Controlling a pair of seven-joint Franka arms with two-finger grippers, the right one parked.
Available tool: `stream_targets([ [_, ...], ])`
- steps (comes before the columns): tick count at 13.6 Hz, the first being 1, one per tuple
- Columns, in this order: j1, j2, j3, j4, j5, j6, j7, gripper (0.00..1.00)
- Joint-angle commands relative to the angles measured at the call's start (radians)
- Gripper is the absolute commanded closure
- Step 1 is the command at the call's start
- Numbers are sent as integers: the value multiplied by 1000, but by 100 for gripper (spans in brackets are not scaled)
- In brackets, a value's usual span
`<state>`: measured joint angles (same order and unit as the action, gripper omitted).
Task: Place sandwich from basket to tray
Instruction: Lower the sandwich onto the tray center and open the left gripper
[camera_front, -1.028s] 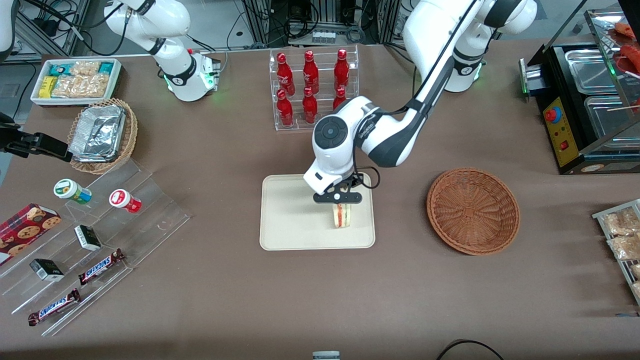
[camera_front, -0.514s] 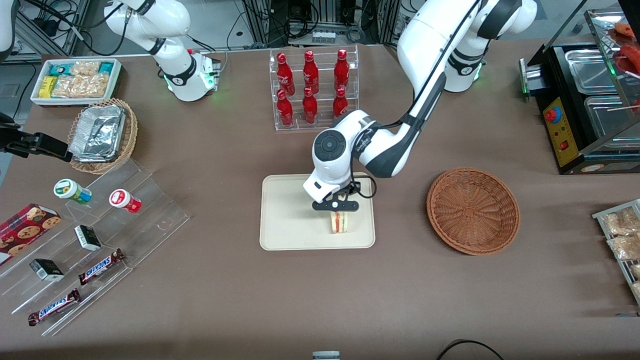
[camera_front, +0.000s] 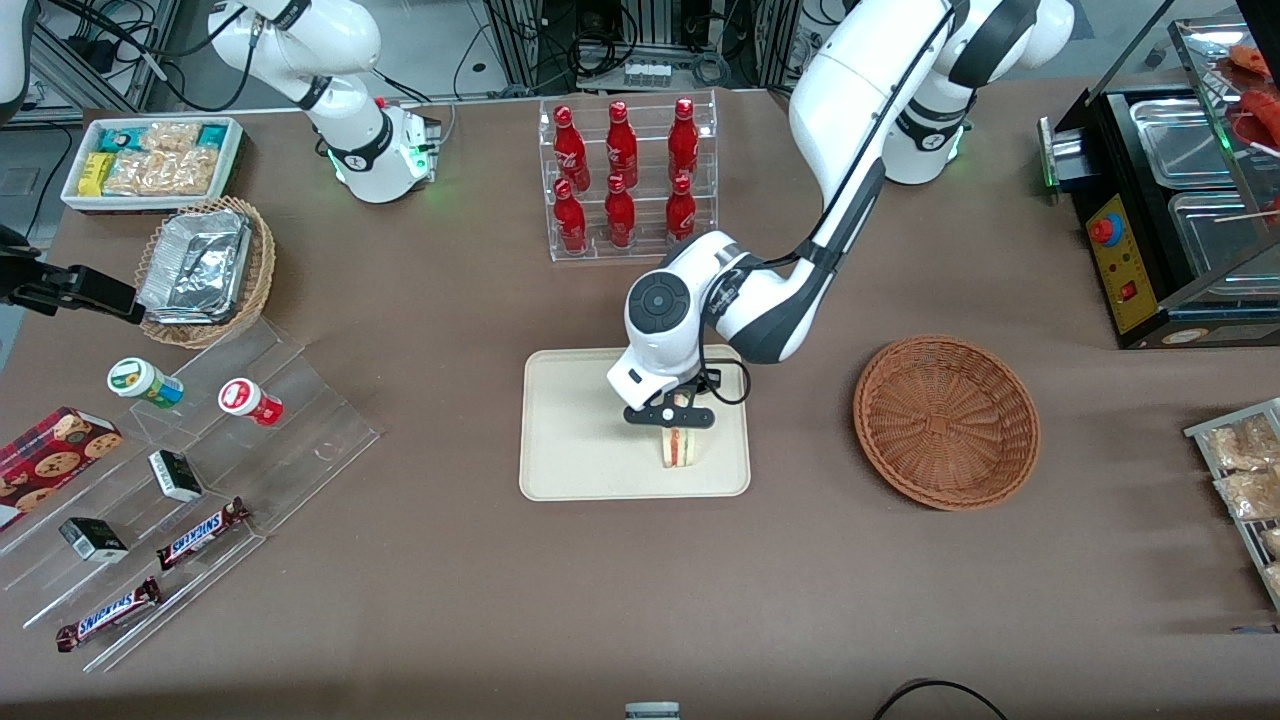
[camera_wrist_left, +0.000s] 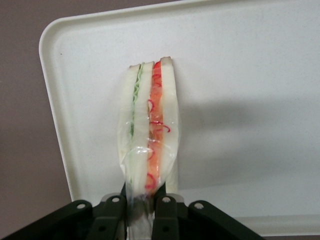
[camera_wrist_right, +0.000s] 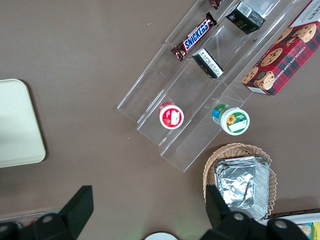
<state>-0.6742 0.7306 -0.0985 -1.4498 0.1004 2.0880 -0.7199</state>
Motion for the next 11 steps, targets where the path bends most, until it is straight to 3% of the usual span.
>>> stream_targets([
  [1,-13,9,9,31,4,-5,-7,0],
  [8,2,-66,13,34,-5,-45,-9,0],
  [11,42,-128,19,28,-48,-117,-1,0],
])
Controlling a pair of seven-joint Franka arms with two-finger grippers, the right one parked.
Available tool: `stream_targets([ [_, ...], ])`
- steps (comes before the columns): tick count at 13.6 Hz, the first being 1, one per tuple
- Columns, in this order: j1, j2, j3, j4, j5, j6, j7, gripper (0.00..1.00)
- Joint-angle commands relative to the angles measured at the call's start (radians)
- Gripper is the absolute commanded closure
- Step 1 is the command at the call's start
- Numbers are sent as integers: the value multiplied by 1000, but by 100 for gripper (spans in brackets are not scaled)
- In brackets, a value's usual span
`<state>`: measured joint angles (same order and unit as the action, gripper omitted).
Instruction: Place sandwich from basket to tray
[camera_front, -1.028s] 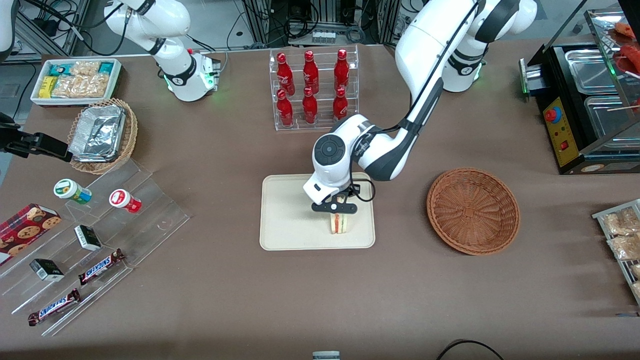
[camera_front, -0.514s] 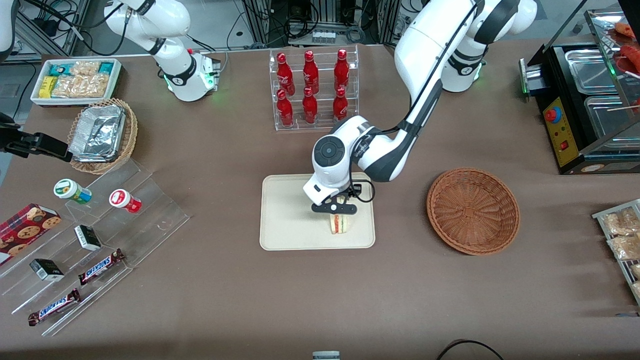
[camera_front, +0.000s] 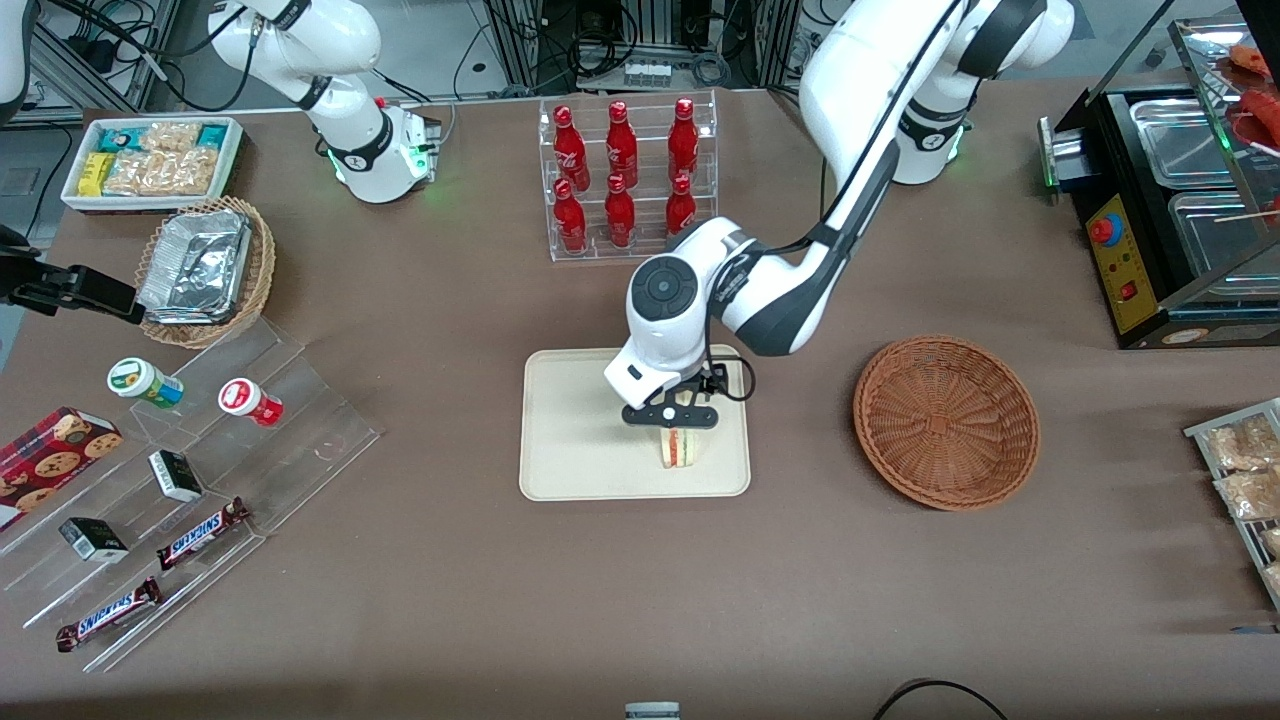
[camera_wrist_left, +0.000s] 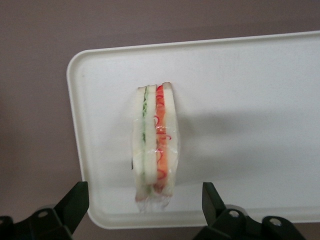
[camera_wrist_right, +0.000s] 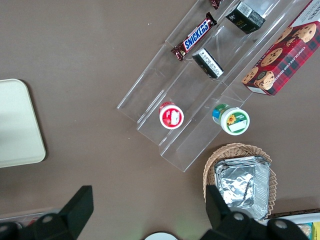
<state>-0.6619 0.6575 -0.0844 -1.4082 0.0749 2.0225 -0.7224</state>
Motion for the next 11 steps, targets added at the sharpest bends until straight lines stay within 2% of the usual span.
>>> stream_targets([
  [1,66,-74,3,-15,-29,-76,14,0],
  [7,250,-145,3,-23,-30,-208,193,0],
  [11,387,-228,2,-103,-30,-225,351,0],
])
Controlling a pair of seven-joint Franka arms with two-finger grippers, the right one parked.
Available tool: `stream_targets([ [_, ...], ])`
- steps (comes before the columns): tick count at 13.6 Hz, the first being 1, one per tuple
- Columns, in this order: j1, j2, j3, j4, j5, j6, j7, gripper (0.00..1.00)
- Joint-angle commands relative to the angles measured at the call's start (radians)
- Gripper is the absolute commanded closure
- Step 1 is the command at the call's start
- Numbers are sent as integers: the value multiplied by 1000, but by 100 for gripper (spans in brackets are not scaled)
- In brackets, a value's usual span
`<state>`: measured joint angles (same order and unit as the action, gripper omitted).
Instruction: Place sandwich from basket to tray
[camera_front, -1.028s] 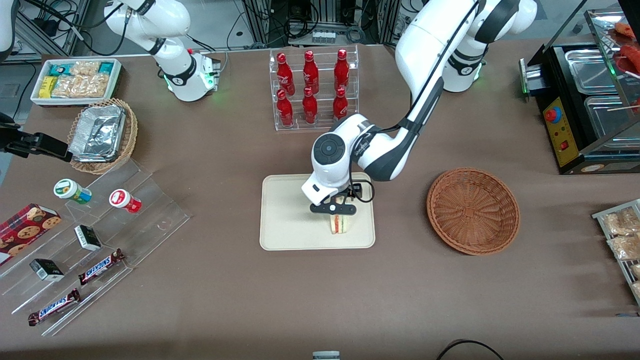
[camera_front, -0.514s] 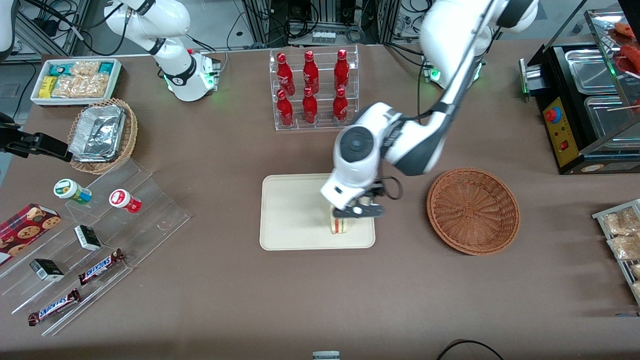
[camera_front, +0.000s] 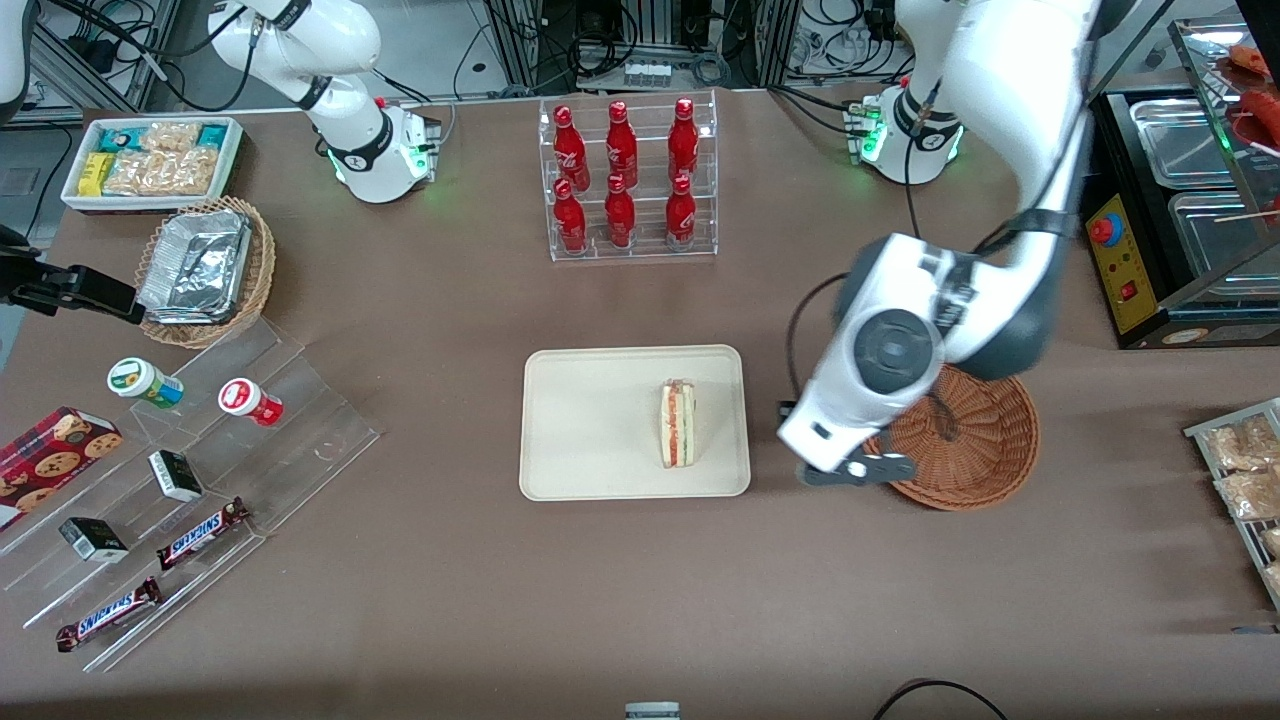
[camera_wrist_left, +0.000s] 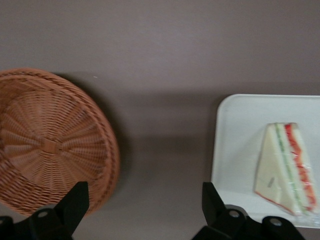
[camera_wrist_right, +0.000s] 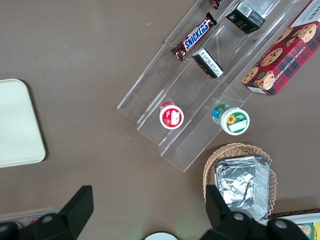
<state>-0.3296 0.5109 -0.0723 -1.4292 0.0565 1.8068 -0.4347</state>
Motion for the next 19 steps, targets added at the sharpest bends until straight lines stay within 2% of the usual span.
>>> stream_targets([
  [1,76,-107,-11,-105,-12,-23,86,0],
  [3,125,-156,-11,-154,-14,-47,141,0],
  [7,228,-271,-12,-221,-88,-75,260,0],
  [15,274,-486,-7,-212,-87,-329,367,0],
  [19,284,-520,6,-175,-84,-405,363,0],
])
